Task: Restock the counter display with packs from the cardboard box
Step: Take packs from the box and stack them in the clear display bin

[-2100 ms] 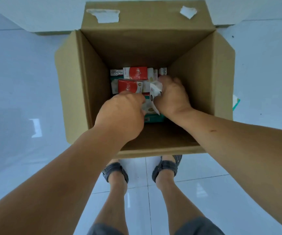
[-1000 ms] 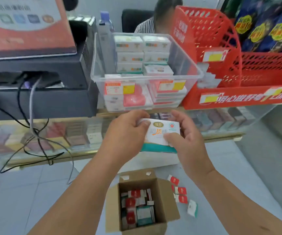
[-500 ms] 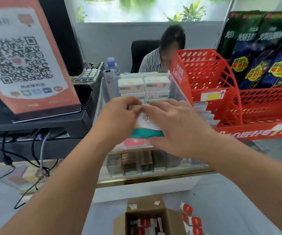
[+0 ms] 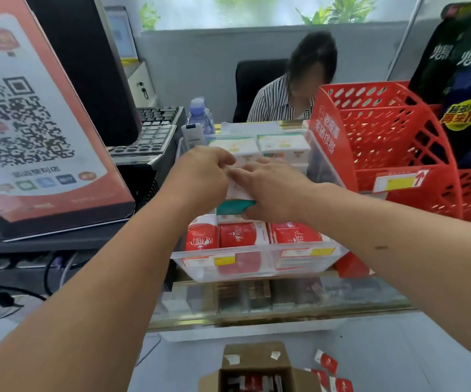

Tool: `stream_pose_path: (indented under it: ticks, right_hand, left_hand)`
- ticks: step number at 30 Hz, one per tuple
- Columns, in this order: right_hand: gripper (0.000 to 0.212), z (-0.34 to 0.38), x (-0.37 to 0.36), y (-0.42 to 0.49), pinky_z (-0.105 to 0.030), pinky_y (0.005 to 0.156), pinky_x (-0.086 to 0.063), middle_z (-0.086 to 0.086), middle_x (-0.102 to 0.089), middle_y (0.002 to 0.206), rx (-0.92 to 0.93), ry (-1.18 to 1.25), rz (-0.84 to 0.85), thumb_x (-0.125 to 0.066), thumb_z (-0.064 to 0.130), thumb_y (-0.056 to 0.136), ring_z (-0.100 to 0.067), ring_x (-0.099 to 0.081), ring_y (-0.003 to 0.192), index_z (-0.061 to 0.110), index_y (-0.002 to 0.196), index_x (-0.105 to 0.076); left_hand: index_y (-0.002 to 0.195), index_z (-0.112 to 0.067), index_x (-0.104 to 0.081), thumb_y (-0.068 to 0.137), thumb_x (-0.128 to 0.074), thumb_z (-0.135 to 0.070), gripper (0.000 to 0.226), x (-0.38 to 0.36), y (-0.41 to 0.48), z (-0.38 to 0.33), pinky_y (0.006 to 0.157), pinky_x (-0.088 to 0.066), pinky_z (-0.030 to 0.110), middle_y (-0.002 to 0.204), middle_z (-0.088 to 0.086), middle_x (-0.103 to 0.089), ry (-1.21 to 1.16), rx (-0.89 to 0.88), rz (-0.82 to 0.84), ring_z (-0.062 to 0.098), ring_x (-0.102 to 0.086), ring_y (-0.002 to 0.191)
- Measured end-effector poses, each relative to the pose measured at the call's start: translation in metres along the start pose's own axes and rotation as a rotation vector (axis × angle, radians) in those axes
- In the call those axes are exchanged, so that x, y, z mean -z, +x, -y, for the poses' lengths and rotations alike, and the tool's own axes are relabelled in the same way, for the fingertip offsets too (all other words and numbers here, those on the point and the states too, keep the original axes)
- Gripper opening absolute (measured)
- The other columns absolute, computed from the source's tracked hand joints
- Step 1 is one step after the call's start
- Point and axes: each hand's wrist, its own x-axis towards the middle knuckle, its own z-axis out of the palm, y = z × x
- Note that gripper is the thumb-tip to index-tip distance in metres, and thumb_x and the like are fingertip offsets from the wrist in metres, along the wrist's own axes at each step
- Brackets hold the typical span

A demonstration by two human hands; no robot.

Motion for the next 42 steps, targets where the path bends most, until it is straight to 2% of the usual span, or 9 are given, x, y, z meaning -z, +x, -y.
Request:
stream_pose_path:
  ticks: [5, 11, 17, 22, 26, 29, 32, 36, 42]
  right_hand:
    - [0.066, 0.007, -0.017, 0.026, -0.041, 0.094, -0.047, -0.004, -0.058, 0.125, -0.012, -0.036, 0.061, -0.065, 0.05, 0.082, -0.028, -0.052, 0.116, 0.019, 0.137, -0.045]
    - [0.076, 0.003, -0.03, 0.039, -0.043, 0.094, -0.046, -0.008, -0.056, 0.125, -0.043, -0.086, 0.046, -0.067, 0.051, 0.083, -0.03, -0.049, 0.116, 0.022, 0.144, -0.035]
    - [0.048, 0.007, -0.044, 0.036, -0.045, 0.091, -0.051, -0.009, -0.048, 0.122, -0.08, -0.015, 0.101, -0.064, 0.034, 0.089, -0.029, -0.047, 0.12, 0.023, 0.134, -0.051]
    - [0.048, 0.012, -0.043, 0.038, -0.044, 0.089, -0.05, -0.009, -0.054, 0.12, -0.069, -0.05, 0.061, -0.06, 0.036, 0.092, -0.029, -0.053, 0.113, 0.018, 0.135, -0.048]
    - [0.046, 0.012, -0.039, 0.032, -0.043, 0.091, -0.046, -0.008, -0.055, 0.12, -0.108, -0.048, 0.079, -0.062, 0.032, 0.092, -0.029, -0.053, 0.113, 0.019, 0.134, -0.049]
    - [0.046, 0.013, -0.024, 0.017, -0.043, 0.091, -0.047, -0.007, -0.056, 0.121, -0.132, 0.005, 0.043, -0.06, 0.036, 0.091, -0.03, -0.054, 0.114, 0.019, 0.133, -0.05]
    - [0.043, 0.019, -0.011, -0.007, -0.041, 0.086, -0.046, -0.008, -0.057, 0.12, -0.166, 0.029, -0.023, -0.058, 0.035, 0.092, -0.031, -0.055, 0.112, 0.019, 0.132, -0.052]
    - [0.041, 0.033, 0.002, -0.041, -0.042, 0.088, -0.05, -0.007, -0.057, 0.123, -0.246, 0.048, -0.06, -0.054, 0.037, 0.095, -0.031, -0.056, 0.114, 0.02, 0.132, -0.053]
    - [0.038, 0.055, 0.026, -0.091, -0.041, 0.084, -0.052, -0.005, -0.058, 0.124, -0.276, 0.031, -0.16, -0.049, 0.037, 0.096, -0.03, -0.057, 0.113, 0.02, 0.128, -0.057]
  left_hand:
    - [0.105, -0.023, -0.072, 0.092, -0.052, -0.009, 0.028, -0.013, 0.015, 0.02, 0.089, -0.052, 0.041, 0.107, 0.004, -0.07, 0.128, 0.017, 0.08, 0.026, -0.062, 0.102]
    - [0.115, -0.026, -0.067, 0.092, -0.049, -0.01, 0.034, -0.02, 0.028, 0.03, 0.079, -0.053, 0.035, 0.108, 0.006, -0.066, 0.205, 0.077, 0.149, 0.029, -0.06, 0.099]
    - [0.134, -0.024, -0.055, 0.094, -0.051, -0.011, 0.043, -0.032, 0.032, 0.037, 0.098, -0.048, 0.04, 0.135, 0.008, -0.057, 0.269, 0.138, 0.236, 0.029, -0.053, 0.122]
    - [0.125, -0.023, -0.062, 0.092, -0.05, -0.009, 0.038, -0.033, 0.029, 0.037, 0.087, -0.051, 0.038, 0.122, 0.009, -0.063, 0.308, 0.1, 0.239, 0.029, -0.058, 0.109]
    - [0.133, -0.028, -0.056, 0.093, -0.051, -0.011, 0.044, -0.03, 0.024, 0.036, 0.093, -0.051, 0.041, 0.13, 0.006, -0.06, 0.298, 0.095, 0.22, 0.027, -0.056, 0.116]
    - [0.13, -0.032, -0.058, 0.094, -0.051, -0.011, 0.043, -0.027, 0.019, 0.033, 0.081, -0.054, 0.038, 0.12, 0.006, -0.063, 0.262, 0.039, 0.22, 0.026, -0.059, 0.104]
    - [0.121, -0.032, -0.063, 0.093, -0.05, -0.009, 0.038, -0.025, 0.011, 0.026, 0.069, -0.048, 0.03, 0.104, 0.001, -0.064, 0.246, -0.045, 0.221, 0.023, -0.058, 0.091]
    - [0.123, -0.036, -0.062, 0.091, -0.054, -0.013, 0.04, -0.022, -0.01, 0.016, 0.083, -0.055, 0.036, 0.118, 0.002, -0.066, 0.201, -0.108, 0.214, 0.023, -0.062, 0.101]
    - [0.133, -0.029, -0.056, 0.093, -0.058, -0.022, 0.041, 0.0, -0.062, -0.004, 0.099, -0.048, 0.04, 0.134, 0.002, -0.059, 0.193, -0.146, 0.131, 0.024, -0.054, 0.121]
